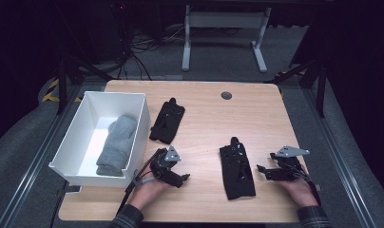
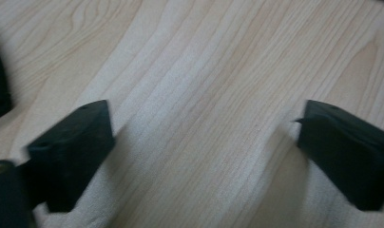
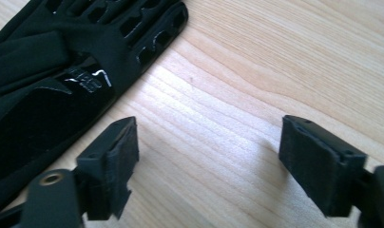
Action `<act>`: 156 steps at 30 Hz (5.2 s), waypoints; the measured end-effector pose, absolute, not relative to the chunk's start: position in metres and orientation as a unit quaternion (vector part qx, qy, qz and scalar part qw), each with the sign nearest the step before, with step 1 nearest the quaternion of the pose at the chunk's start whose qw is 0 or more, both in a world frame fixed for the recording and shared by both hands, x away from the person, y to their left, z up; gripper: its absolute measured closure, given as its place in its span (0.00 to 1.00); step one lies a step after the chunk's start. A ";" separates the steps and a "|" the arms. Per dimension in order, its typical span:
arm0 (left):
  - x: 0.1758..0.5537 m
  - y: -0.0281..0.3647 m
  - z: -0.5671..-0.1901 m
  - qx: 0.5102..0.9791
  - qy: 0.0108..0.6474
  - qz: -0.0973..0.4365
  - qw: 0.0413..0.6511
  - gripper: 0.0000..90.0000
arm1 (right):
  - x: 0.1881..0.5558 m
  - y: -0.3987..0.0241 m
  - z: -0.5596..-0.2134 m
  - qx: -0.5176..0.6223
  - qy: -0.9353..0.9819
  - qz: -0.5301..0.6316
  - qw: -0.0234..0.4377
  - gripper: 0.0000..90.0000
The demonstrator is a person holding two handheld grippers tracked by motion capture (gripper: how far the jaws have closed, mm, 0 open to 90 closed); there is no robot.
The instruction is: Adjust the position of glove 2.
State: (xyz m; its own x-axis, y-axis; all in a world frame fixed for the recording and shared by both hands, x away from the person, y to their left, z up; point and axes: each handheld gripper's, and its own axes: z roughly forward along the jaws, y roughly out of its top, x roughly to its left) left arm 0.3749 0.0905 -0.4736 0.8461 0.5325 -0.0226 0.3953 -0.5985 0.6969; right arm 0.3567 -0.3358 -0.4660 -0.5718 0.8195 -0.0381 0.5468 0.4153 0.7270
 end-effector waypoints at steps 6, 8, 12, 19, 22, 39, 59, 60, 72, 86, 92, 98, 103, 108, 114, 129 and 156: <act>0.383 0.092 -0.465 0.876 0.307 0.102 0.357 0.56 | 0.358 -0.338 -0.469 0.422 0.812 0.351 0.200 0.18; 0.387 0.091 -0.461 0.873 0.320 0.109 0.351 0.75 | 0.358 -0.338 -0.469 0.422 0.812 0.350 0.200 0.17; 0.396 0.092 -0.451 0.858 0.351 0.112 0.357 0.92 | 0.358 -0.338 -0.469 0.422 0.812 0.350 0.200 0.17; 0.419 0.090 -0.441 0.839 0.392 0.118 0.358 1.00 | 0.358 -0.338 -0.469 0.422 0.812 0.350 0.200 0.17; 0.428 0.088 -0.438 0.830 0.403 0.130 0.363 1.00 | 0.358 -0.338 -0.469 0.422 0.812 0.350 0.200 0.17; 0.486 0.089 -0.440 0.806 0.451 0.185 0.336 1.00 | 0.358 -0.338 -0.469 0.422 0.812 0.350 0.199 0.17; 0.477 0.072 -0.458 0.835 0.419 0.132 0.332 1.00 | 0.358 -0.338 -0.469 0.422 0.812 0.350 0.199 0.17; 0.474 0.070 -0.458 0.838 0.413 0.129 0.332 1.00 | 0.358 -0.338 -0.469 0.422 0.812 0.350 0.199 0.17; 0.443 0.051 -0.460 0.851 0.374 0.086 0.359 1.00 | 0.358 -0.338 -0.469 0.422 0.812 0.350 0.199 0.17; 0.409 0.030 -0.461 0.862 0.336 0.049 0.376 1.00 | 0.358 -0.338 -0.469 0.422 0.812 0.350 0.199 0.17; 0.412 0.034 -0.447 0.858 0.329 0.058 0.389 1.00 | 0.358 -0.338 -0.469 0.422 0.812 0.350 0.199 0.17; 0.431 0.047 -0.434 0.852 0.342 0.084 0.387 1.00 | 0.358 -0.338 -0.469 0.422 0.812 0.350 0.200 0.17; 0.454 0.056 -0.435 0.851 0.362 0.086 0.371 1.00 | 0.358 -0.338 -0.469 0.422 0.812 0.350 0.199 0.17; 0.469 0.060 -0.446 0.853 0.378 0.078 0.352 1.00 | 0.358 -0.338 -0.469 0.422 0.812 0.350 0.199 0.17; 0.463 0.058 -0.455 0.860 0.372 0.074 0.341 1.00 | 0.358 -0.338 -0.469 0.422 0.812 0.350 0.199 0.17; 0.421 0.060 -0.452 0.888 0.325 0.051 0.322 1.00 | 0.358 -0.338 -0.469 0.422 0.812 0.350 0.199 0.17; 0.411 0.071 -0.459 0.863 0.361 0.044 0.349 0.72 | 0.358 -0.338 -0.469 0.422 0.812 0.351 0.199 0.17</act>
